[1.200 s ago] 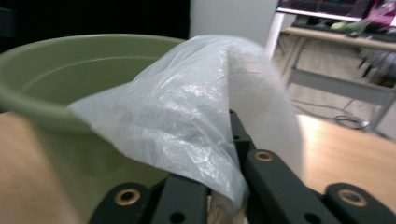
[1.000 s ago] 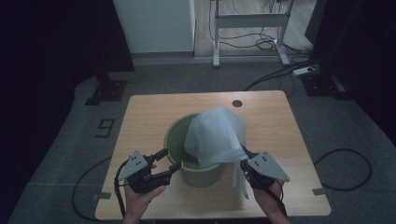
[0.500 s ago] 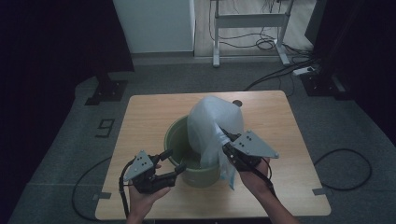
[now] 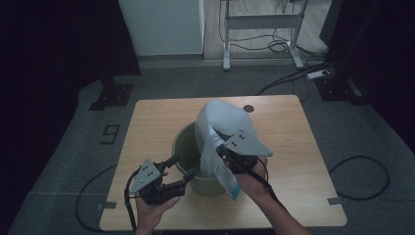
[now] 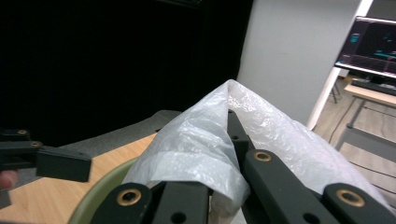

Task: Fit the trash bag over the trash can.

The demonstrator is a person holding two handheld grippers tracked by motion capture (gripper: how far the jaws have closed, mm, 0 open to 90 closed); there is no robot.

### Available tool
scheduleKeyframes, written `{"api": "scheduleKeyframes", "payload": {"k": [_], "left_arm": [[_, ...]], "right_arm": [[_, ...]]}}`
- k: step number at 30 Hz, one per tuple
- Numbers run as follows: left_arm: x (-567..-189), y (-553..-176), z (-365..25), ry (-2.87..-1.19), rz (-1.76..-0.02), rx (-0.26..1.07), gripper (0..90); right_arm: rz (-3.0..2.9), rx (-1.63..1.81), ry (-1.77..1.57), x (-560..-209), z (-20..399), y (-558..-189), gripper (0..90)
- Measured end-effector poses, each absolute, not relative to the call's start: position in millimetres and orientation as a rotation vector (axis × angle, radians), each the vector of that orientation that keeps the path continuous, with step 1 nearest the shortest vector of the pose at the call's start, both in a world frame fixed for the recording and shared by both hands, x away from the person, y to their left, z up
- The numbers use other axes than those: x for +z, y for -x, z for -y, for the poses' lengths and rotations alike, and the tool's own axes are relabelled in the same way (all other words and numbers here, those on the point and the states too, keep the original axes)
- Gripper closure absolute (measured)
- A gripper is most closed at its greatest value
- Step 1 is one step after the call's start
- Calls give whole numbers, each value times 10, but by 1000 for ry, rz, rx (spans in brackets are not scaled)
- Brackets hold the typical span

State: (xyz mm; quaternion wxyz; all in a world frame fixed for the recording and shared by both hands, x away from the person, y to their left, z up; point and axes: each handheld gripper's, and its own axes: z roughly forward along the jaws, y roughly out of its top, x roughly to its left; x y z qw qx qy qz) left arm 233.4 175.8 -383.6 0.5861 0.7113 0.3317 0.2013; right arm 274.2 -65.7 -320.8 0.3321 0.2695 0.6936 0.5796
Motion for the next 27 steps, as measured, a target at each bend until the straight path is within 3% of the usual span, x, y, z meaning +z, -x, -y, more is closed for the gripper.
{"api": "scheduleKeyframes", "payload": {"k": [13, 17, 21, 22, 23, 26, 27], "left_arm": [[-3854, -2444, -1683, -1621, -814, 494, 310], [-3849, -2483, -1616, -1610, -811, 503, 363], [-3850, -2509, -1550, -1611, -779, 530, 530], [-3852, -2509, -1534, -1615, -756, 542, 643], [-3851, -2509, -1525, -1618, -745, 547, 643], [-3850, -2522, -1502, -1626, -698, 533, 809], [-3850, -2528, -1497, -1629, -687, 526, 809]], "right_arm": [[-1810, 1547, -724, -3215, 407, -2774, 890], [-1813, 1555, -713, -3230, 388, -2755, 890], [-1821, 1568, -699, -3248, 392, -2732, 890], [-1825, 1571, -701, -3261, 407, -2734, 890], [-1825, 1571, -701, -3261, 407, -2734, 890], [-1836, 1594, -702, -3292, 455, -2744, 889], [-1836, 1594, -702, -3292, 455, -2744, 889]]}}
